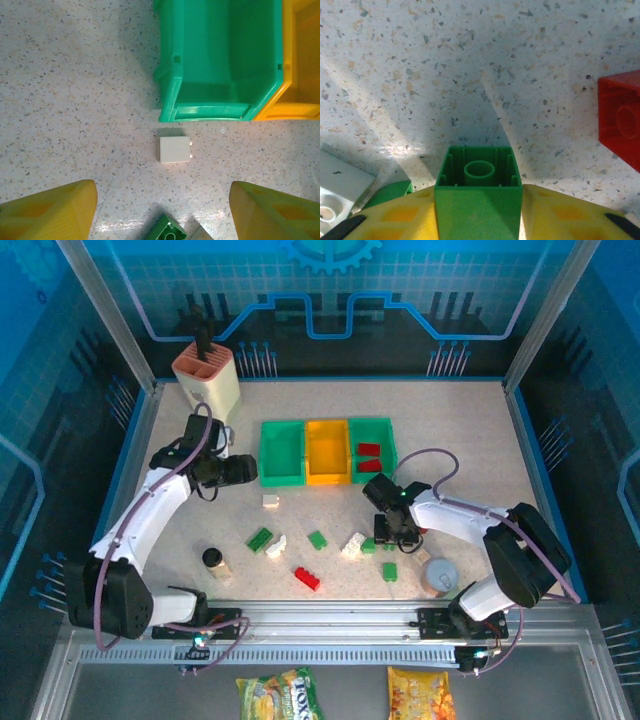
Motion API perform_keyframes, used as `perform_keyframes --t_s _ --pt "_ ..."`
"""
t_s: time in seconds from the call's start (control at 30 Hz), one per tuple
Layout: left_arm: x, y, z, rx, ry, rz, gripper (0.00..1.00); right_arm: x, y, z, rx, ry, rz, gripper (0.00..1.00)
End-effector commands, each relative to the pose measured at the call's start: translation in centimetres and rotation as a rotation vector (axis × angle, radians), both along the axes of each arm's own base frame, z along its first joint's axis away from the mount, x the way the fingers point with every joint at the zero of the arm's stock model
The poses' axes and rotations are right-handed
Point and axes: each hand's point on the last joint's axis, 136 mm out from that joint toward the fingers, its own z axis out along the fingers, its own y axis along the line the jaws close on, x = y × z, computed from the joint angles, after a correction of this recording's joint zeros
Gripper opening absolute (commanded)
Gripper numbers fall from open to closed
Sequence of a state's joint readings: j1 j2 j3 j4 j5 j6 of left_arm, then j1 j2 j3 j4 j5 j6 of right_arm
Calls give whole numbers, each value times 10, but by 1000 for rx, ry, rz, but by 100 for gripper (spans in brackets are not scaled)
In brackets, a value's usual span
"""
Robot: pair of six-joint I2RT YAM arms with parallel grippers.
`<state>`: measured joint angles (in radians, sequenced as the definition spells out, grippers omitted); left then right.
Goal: Sort the legos into containers by color
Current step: Pick up the lego from the bottom-center of the table, then place the lego in the container.
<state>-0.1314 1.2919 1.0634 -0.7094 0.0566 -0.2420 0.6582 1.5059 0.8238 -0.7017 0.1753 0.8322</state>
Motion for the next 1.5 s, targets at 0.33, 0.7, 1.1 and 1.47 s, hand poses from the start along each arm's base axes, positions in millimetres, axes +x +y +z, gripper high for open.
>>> perform_keyframes --t_s 0.33,0.7,1.1,1.47 --pt "-1 2 -8 23 -62 -51 71 8 -1 16 -44 -50 19 33" --pt "-1 1 -3 -2 -78 -52 71 67 43 81 12 -179 104 33" --pt "-1 -1 -3 -14 -78 -59 71 164 125 111 142 -300 168 32" --pt "-1 -4 -7 -30 -57 -67 71 237 150 87 189 -379 158 30"
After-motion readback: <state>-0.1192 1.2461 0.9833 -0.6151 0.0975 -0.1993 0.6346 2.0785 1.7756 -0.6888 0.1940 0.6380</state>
